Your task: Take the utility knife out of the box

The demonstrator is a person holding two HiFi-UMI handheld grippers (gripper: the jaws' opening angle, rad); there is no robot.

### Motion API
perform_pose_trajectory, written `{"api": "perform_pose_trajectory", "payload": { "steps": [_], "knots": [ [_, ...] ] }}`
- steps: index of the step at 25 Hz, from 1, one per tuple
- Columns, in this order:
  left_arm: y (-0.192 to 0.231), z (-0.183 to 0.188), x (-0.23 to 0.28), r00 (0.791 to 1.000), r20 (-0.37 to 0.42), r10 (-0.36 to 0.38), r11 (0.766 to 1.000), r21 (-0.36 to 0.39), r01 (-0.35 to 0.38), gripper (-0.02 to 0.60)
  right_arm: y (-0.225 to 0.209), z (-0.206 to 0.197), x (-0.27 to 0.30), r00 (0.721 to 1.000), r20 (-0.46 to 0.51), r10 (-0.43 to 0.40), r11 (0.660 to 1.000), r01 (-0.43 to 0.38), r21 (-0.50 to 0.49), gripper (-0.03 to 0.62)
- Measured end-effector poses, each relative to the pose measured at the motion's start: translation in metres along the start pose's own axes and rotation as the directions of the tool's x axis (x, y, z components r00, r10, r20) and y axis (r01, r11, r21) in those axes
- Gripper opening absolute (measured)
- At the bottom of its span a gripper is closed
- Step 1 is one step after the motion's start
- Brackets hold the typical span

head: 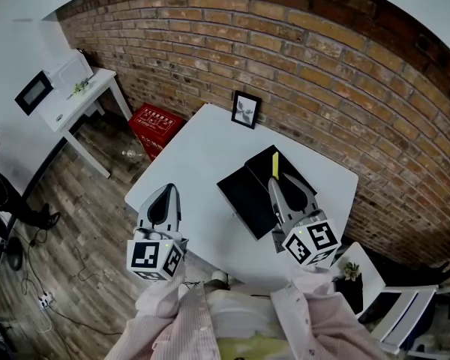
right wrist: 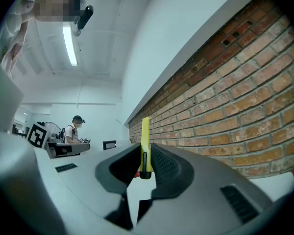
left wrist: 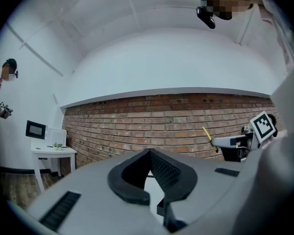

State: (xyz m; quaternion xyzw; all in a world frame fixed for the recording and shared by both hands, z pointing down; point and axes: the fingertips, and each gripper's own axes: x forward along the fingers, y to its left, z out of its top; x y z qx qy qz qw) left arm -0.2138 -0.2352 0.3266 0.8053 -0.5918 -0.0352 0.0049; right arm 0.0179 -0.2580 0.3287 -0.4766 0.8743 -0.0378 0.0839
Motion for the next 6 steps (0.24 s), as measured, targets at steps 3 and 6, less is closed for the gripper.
{"api": "perform_pose_trajectory", "payload": {
  "steps": [3, 6],
  "knots": [
    [-0.0024, -0.0015, -0.0006, 1.0, -0.003, 0.001, 1.0, 0.004, -0.001, -0.008, -0.0005, 0.0008, -0.0011, 1.0, 0.001, 0.004, 1.0, -0.004, -0.003, 0.066],
    [-0.0054, -0.0027, -0.0007, 1.0, -0.004, 0.0, 1.0, 0.007, 0.0, -0.008, -0.0026, 0.0007, -0.0029, 1.0, 0.001, 0.006, 1.0, -0.006, -0.009, 0.066]
  ]
}}
